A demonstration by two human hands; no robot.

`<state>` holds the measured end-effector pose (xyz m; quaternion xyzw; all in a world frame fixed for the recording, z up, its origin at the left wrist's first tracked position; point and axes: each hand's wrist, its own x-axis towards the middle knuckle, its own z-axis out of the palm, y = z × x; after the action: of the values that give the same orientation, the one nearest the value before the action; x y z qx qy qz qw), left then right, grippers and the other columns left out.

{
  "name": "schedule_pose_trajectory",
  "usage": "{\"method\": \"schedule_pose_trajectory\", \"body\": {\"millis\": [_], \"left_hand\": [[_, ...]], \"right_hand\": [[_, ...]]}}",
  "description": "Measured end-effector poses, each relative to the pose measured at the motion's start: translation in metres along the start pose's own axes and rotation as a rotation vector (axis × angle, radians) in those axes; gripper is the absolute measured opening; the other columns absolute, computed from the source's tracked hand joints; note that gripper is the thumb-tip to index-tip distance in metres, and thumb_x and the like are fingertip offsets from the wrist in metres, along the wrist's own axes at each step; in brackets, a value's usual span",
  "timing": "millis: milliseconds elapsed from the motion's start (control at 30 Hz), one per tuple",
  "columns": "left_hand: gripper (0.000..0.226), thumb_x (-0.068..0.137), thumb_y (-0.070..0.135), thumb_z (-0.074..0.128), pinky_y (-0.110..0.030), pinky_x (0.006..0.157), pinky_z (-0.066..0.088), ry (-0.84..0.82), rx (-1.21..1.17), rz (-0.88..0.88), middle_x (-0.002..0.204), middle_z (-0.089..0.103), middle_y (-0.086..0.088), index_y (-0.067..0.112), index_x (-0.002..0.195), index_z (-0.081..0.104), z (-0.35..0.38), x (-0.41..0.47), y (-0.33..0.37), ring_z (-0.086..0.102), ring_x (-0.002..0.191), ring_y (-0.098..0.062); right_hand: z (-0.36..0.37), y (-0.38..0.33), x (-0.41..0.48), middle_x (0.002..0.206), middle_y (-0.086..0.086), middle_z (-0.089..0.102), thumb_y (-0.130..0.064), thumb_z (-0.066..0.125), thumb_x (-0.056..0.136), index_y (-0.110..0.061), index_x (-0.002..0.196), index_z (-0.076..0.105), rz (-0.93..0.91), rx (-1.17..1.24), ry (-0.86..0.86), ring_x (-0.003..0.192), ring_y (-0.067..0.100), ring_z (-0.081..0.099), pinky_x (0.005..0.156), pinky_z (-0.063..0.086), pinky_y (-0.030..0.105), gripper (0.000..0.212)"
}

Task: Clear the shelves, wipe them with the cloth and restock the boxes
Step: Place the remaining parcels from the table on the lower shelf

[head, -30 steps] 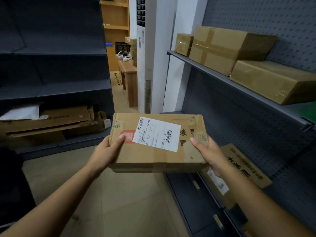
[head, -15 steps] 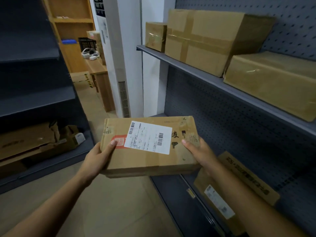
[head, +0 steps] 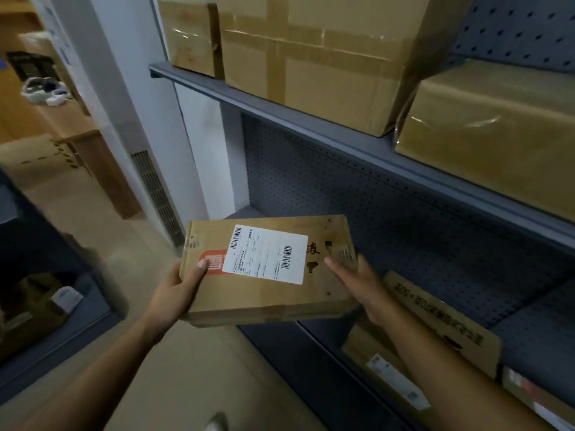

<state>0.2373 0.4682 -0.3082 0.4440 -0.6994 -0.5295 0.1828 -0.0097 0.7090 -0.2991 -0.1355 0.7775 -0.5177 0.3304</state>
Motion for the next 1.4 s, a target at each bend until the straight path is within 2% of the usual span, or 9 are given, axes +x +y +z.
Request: {"method": "schedule_pose_trajectory", "body": {"millis": [167, 367, 633, 733, 833, 933, 1067, 1233, 1400], "left_hand": [[0.05, 0.091, 0.063, 0.054, -0.021, 0.073, 0.051, -0.152, 0.024, 0.023, 0.1, 0.07, 0.013, 0.029, 0.127, 0.06, 0.024, 0.068, 0.002, 0.068, 0.089, -0.005], [0.062, 0.087, 0.066, 0.058, -0.018, 0.072, 0.05, -0.365, 0.044, 0.019, 0.11, 0.07, 0.011, 0.026, 0.134, 0.059, 0.05, 0.155, 0.003, 0.067, 0.088, -0.001], [0.079, 0.076, 0.074, 0.059, -0.037, 0.097, 0.05, -0.53, 0.158, -0.033, 0.13, 0.065, -0.005, 0.028, 0.14, 0.054, 0.106, 0.251, -0.006, 0.064, 0.107, -0.024], [0.078, 0.081, 0.072, 0.059, -0.04, 0.101, 0.048, -0.568, 0.181, -0.042, 0.136, 0.062, -0.009, 0.026, 0.144, 0.052, 0.13, 0.276, -0.013, 0.06, 0.114, -0.028], [0.102, 0.066, 0.089, 0.063, -0.041, 0.103, 0.048, -0.579, 0.175, -0.049, 0.136, 0.062, -0.008, 0.026, 0.145, 0.051, 0.149, 0.297, -0.024, 0.061, 0.117, -0.029], [0.085, 0.079, 0.075, 0.062, -0.037, 0.096, 0.047, -0.611, 0.175, -0.04, 0.138, 0.061, -0.011, 0.023, 0.146, 0.051, 0.168, 0.309, -0.029, 0.059, 0.109, -0.026], [0.095, 0.07, 0.082, 0.061, -0.038, 0.097, 0.047, -0.658, 0.198, -0.013, 0.135, 0.062, -0.011, 0.024, 0.145, 0.051, 0.188, 0.319, -0.035, 0.06, 0.112, -0.028], [0.079, 0.083, 0.066, 0.062, -0.035, 0.095, 0.042, -0.658, 0.194, -0.016, 0.138, 0.06, -0.016, 0.018, 0.146, 0.051, 0.21, 0.324, -0.043, 0.057, 0.109, -0.027], [0.117, 0.054, 0.095, 0.054, -0.041, 0.098, 0.044, -0.672, 0.24, -0.009, 0.135, 0.063, -0.014, 0.019, 0.143, 0.054, 0.226, 0.333, -0.05, 0.059, 0.118, -0.034]], "right_hand": [[0.003, 0.018, 0.025, 0.122, -0.01, 0.068, -0.068, 0.076, 0.075, -0.039, 0.133, 0.054, 0.054, 0.071, 0.124, 0.11, 0.014, 0.065, 0.093, 0.056, 0.039, 0.069], [0.019, 0.032, 0.049, 0.119, -0.014, 0.072, -0.062, 0.075, 0.081, -0.046, 0.121, 0.059, 0.087, 0.151, 0.32, 0.109, 0.009, 0.067, 0.098, 0.055, 0.04, 0.046], [0.04, 0.073, 0.092, 0.127, -0.01, 0.066, -0.068, 0.072, 0.076, -0.037, 0.142, 0.05, 0.191, 0.154, 0.52, 0.115, 0.016, 0.063, 0.104, 0.051, 0.044, 0.076], [0.041, 0.087, 0.109, 0.121, -0.011, 0.064, -0.059, 0.071, 0.085, -0.033, 0.145, 0.049, 0.222, 0.164, 0.582, 0.113, 0.017, 0.061, 0.098, 0.05, 0.036, 0.069], [0.042, 0.097, 0.125, 0.109, -0.017, 0.06, -0.056, 0.071, 0.087, -0.033, 0.146, 0.046, 0.237, 0.18, 0.61, 0.104, 0.014, 0.06, 0.092, 0.05, 0.034, 0.068], [0.038, 0.108, 0.139, 0.104, -0.019, 0.059, -0.053, 0.071, 0.089, -0.033, 0.143, 0.048, 0.247, 0.186, 0.642, 0.093, 0.005, 0.057, 0.078, 0.048, 0.028, 0.063], [0.031, 0.125, 0.152, 0.121, -0.009, 0.063, -0.056, 0.072, 0.086, -0.032, 0.144, 0.047, 0.305, 0.155, 0.655, 0.112, 0.019, 0.06, 0.099, 0.051, 0.041, 0.068], [0.026, 0.139, 0.166, 0.124, -0.005, 0.064, -0.052, 0.075, 0.086, -0.028, 0.144, 0.046, 0.336, 0.178, 0.675, 0.115, 0.021, 0.06, 0.103, 0.051, 0.043, 0.069], [0.02, 0.154, 0.177, 0.141, -0.001, 0.057, -0.052, 0.075, 0.085, -0.021, 0.154, 0.036, 0.346, 0.145, 0.691, 0.131, 0.024, 0.052, 0.112, 0.043, 0.042, 0.085]]}}
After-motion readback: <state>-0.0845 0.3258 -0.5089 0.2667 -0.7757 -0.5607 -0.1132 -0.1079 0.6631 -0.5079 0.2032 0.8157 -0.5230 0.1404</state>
